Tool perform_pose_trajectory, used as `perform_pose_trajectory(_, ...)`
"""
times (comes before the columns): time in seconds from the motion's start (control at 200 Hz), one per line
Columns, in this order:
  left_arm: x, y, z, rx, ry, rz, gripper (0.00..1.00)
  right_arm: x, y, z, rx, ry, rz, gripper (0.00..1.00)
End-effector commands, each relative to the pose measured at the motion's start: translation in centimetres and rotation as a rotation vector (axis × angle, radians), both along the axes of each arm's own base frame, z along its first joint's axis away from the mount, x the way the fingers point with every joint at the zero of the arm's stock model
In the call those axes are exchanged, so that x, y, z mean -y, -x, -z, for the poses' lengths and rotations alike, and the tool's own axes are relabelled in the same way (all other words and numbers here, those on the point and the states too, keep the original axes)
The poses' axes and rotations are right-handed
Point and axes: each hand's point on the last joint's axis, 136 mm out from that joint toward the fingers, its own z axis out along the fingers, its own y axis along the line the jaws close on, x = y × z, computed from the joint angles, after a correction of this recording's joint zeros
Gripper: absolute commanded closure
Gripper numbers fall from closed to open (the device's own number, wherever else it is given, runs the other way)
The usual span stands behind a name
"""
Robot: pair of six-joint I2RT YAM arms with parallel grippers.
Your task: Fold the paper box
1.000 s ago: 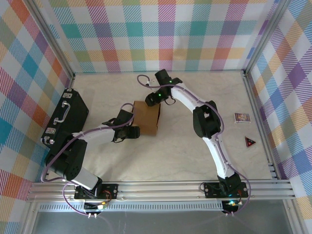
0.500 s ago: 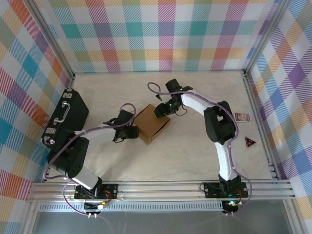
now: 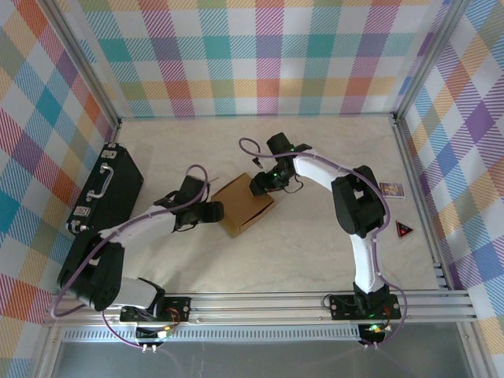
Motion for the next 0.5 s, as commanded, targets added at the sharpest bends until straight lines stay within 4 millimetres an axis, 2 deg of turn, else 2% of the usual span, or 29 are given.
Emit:
perform_pose_trajectory(0.0,-0.7,2.5,-0.2,-0.074,0.051,-0.035,0.44,1.3,1.5,1.9,-0.063,0.080,0.023,0.48)
perform_pose_trajectory(0.07,1.7,3.9,-0.8,-0.106,0.184,0.040,0.54,1.4,1.4,1.8,-0.066,0.081,0.032,0.48)
perform_pose_trajectory(0.115,2.8,4.9,-0.7,-0.132,0.235,0.063,0.64,1.4,1.4,1.9,-0.067,0.082,0.036,0.48)
perform_pose_trajectory(0.26,4.2,7.7,0.8,-0.181,0.273,0.071,0.88,1.4,1.3,1.9,-0.075,0.078,0.050,0.49)
perform_pose_trajectory(0.315,4.7,7.7,1.1,-0.171,0.290,0.077,1.00,1.3,1.4,2.0,-0.081,0.075,0.054,0.49)
perform_pose_trajectory(0.405,5.0,8.0,1.9,-0.164,0.309,0.085,1.00,1.2,1.5,2.1,-0.091,0.069,0.058,0.50)
perform_pose_trajectory(0.495,6.1,7.7,1.3,-0.136,0.361,0.111,1.00,1.2,1.7,2.1,-0.096,0.063,0.057,0.50)
